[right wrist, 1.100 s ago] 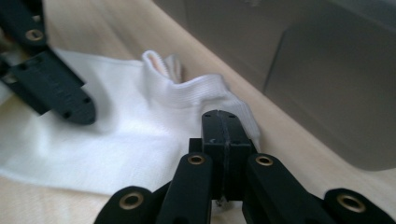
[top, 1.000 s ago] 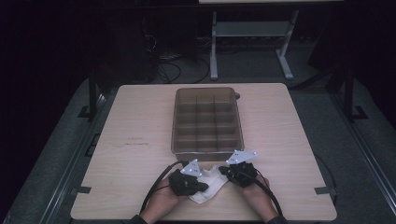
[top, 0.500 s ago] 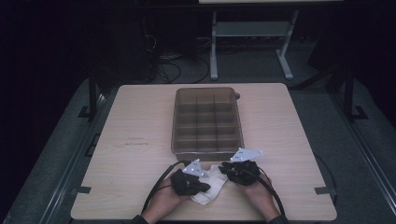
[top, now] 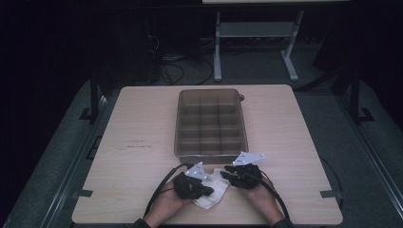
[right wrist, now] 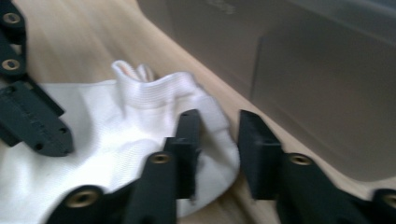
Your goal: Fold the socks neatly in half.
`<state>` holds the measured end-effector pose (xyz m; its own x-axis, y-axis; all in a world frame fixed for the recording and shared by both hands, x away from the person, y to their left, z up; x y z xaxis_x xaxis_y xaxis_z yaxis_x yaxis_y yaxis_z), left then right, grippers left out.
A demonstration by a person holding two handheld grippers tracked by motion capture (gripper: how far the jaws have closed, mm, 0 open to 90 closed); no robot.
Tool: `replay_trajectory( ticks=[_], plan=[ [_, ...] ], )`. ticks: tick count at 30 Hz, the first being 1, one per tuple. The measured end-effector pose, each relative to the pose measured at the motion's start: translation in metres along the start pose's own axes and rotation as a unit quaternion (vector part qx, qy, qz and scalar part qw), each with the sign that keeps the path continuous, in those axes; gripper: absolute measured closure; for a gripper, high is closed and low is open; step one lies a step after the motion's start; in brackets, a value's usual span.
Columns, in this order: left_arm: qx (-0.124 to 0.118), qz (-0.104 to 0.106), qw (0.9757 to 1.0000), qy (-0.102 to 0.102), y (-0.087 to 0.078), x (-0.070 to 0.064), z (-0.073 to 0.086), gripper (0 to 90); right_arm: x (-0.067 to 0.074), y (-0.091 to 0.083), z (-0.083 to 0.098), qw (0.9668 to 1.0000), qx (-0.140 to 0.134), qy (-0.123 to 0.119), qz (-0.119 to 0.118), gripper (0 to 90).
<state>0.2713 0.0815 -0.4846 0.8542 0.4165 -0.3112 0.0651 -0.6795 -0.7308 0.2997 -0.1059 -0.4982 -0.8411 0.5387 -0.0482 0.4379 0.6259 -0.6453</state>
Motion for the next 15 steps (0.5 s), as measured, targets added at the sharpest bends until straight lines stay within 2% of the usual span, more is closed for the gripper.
replay_trajectory(
  ticks=[5, 10, 15],
  plan=[
    [0.002, -0.002, 1.0000, 0.002, -0.0002, -0.0003, -0.0001, 90.0, 0.0037, 0.0001, -0.0003, 1.0000, 0.000, -0.002, -0.004, 83.8],
    [0.003, -0.004, 1.0000, 0.005, -0.0003, -0.0006, -0.0003, 90.0, 0.0095, -0.0006, -0.0038, 0.9992, 0.013, -0.026, 0.027, 86.0],
    [0.003, -0.003, 1.0000, 0.005, -0.0003, -0.0005, -0.0004, 90.0, 0.0079, -0.0067, -0.0069, 0.9995, 0.001, -0.015, 0.028, 86.3]
  ],
)
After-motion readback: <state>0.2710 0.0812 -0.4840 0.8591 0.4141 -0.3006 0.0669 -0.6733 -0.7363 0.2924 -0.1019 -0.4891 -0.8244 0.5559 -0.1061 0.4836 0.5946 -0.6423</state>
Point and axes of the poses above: each handheld gripper's, and its own axes: y roughly forward along the jaws, z roughly out of its underside, x roughly to its left, the point moved 3 cm from there along y, roughly forward along the jaws, and after that the axes turned 12 degrees about -y, right-handed, at the moved point
